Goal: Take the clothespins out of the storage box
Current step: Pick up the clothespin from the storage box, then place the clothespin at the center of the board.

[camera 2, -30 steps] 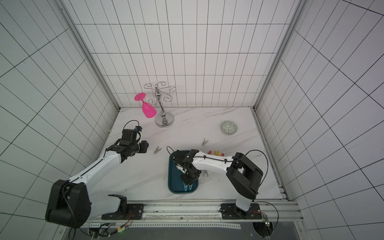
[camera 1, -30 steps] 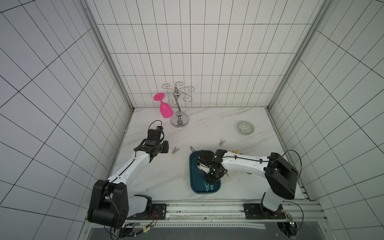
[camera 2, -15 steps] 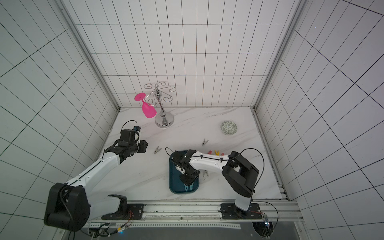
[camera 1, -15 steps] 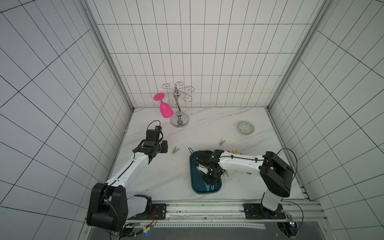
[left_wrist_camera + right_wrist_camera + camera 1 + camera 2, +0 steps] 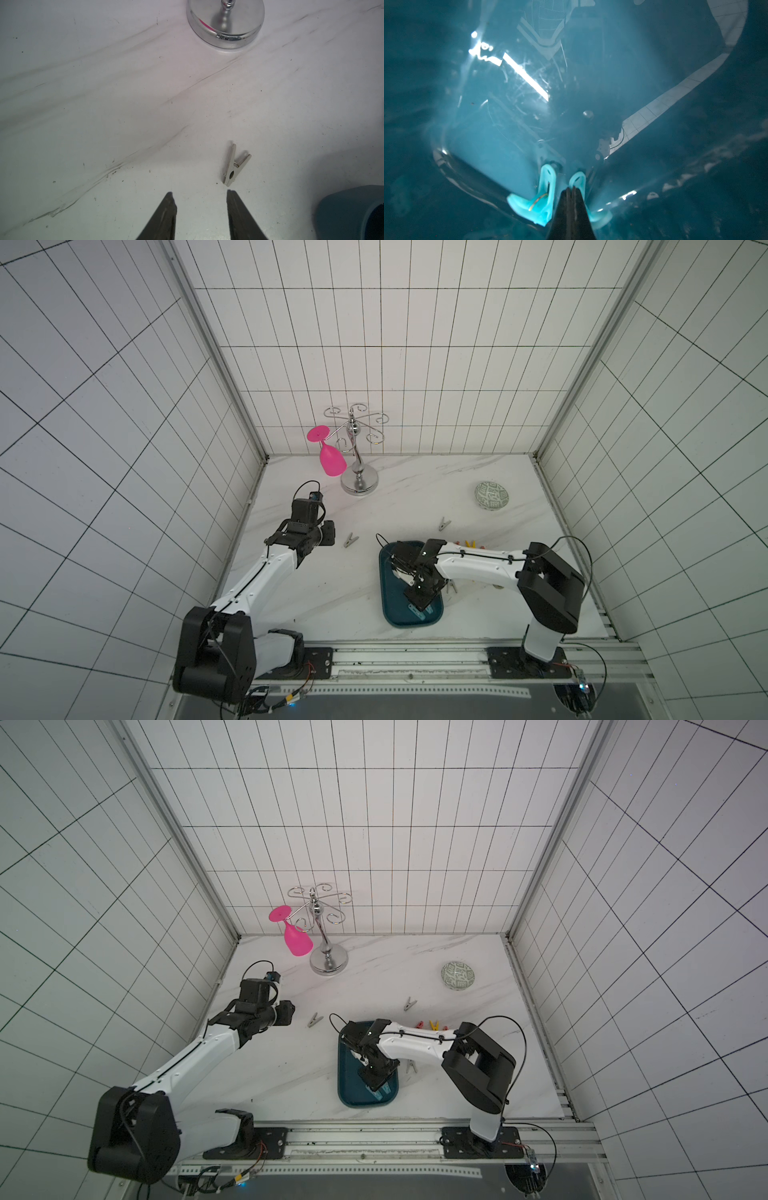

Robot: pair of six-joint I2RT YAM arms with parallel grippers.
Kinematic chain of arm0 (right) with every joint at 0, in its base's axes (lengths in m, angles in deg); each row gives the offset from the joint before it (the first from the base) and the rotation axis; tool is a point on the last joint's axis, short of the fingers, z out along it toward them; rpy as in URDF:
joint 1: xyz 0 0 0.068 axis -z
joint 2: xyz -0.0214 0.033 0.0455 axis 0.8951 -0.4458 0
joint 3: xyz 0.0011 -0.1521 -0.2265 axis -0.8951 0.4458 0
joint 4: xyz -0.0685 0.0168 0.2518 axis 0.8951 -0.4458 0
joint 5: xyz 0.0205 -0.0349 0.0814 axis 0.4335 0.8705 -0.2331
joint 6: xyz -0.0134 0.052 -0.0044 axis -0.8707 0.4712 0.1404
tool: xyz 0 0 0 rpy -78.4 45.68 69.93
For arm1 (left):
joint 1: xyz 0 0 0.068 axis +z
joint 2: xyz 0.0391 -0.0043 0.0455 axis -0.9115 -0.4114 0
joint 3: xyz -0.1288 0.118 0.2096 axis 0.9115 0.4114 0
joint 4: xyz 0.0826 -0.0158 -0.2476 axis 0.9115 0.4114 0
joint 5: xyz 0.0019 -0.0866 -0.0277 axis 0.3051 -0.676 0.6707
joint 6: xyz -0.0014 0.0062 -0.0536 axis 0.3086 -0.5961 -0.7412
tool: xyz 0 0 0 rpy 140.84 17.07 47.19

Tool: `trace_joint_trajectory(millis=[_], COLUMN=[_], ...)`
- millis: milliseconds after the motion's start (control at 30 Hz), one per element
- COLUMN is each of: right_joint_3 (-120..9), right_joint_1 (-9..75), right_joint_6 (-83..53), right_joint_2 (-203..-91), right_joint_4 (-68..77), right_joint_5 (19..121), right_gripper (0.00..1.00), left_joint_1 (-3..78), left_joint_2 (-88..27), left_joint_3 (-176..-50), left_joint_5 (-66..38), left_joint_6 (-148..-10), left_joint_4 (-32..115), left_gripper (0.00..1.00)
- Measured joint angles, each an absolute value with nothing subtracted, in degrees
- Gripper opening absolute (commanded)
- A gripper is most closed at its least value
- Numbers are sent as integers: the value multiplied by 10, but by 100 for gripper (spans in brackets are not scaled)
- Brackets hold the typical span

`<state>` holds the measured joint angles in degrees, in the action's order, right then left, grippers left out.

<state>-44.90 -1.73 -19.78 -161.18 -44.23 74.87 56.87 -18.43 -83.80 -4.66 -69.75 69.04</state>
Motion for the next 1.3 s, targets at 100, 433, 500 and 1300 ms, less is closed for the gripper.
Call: trace_joint_trajectory(millis=[100,433,500,1300], right_joint_3=[-449,-453,-456,-254], right_joint_1=[-17,-2,-2,220], right_joint_6=[-199,-207,-207,-117], right_joint_2=[-1608,-1539,-1530,-1311], right_joint_4=[-439,-425,-421,-373], right_joint_5=[758,772,772,740], right_gripper=[0,0,0,0], left_joint_1=[569,570,571,521], left_joint_2=[-184,-185,-185,-207], left_joint_3=[-838,-838,-838,-872], left_joint_5=[-46,-46,-46,-165], left_joint_6=[-698,-698,-698,-632], left_joint_4=[690,690,690,732], left_gripper=[42,42,42,41])
